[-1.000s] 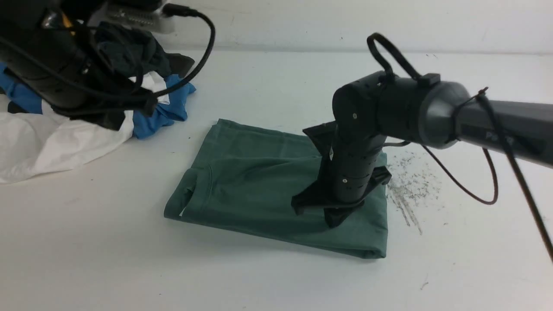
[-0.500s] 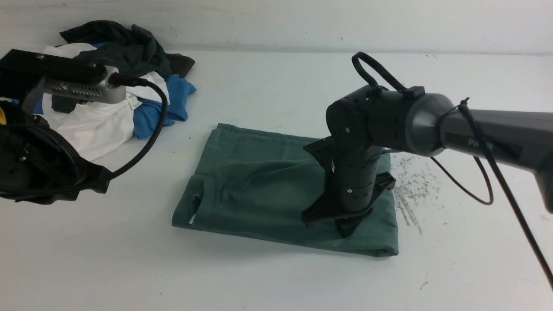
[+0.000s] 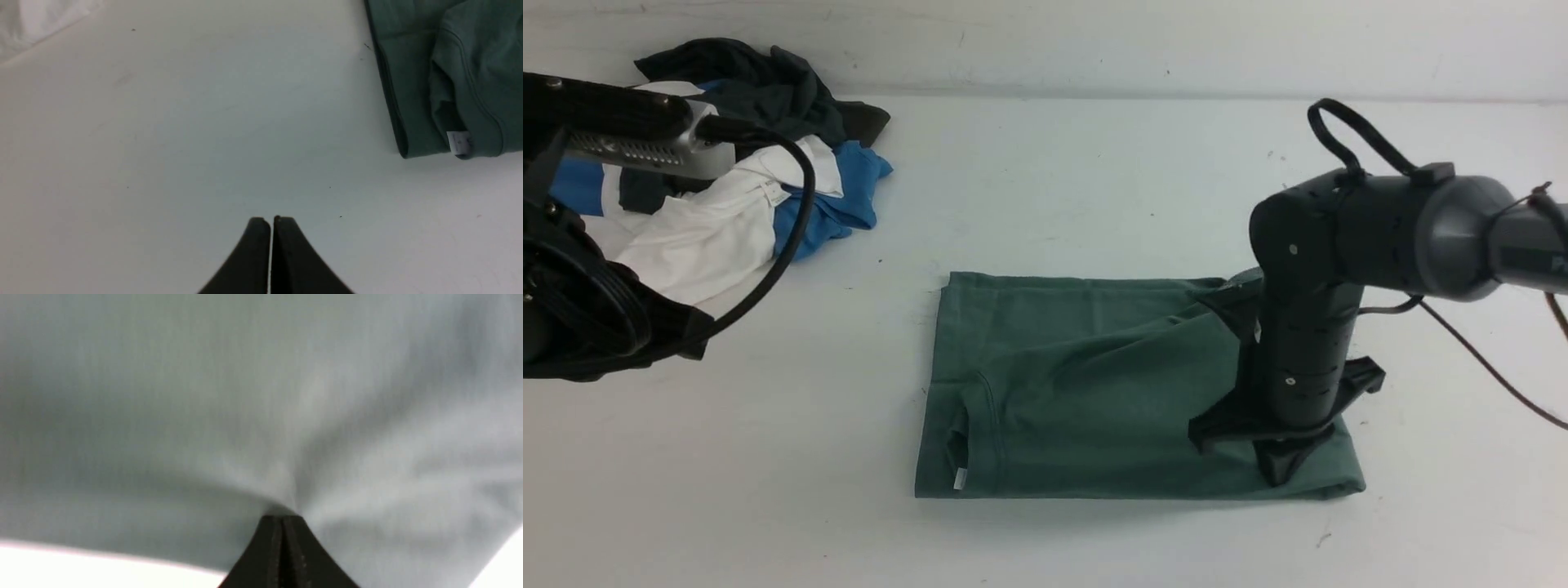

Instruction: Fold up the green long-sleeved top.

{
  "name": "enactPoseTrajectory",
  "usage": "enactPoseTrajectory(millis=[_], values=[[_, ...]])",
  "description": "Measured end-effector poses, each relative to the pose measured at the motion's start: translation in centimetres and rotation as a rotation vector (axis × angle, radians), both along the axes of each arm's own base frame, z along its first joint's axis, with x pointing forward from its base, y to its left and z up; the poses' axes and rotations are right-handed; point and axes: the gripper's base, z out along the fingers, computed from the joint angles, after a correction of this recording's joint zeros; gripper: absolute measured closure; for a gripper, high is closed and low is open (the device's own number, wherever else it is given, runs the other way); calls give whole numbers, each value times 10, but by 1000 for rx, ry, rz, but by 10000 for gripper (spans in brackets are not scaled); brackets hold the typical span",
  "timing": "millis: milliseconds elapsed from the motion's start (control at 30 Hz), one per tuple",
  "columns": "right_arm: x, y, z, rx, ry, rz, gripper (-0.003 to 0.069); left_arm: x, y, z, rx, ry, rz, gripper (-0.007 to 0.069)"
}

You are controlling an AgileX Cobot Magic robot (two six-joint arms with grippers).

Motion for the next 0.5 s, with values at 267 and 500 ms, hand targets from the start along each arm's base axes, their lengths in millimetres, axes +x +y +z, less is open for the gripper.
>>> enactPoseTrajectory(millis=[267,500], values=[[-43,-23,130,138,-323,-2,674,-7,0,2,-11,15,0,629],[-137,-76,239,333,-820,-25,674,-30,5,21,-44,-77,-3,629]])
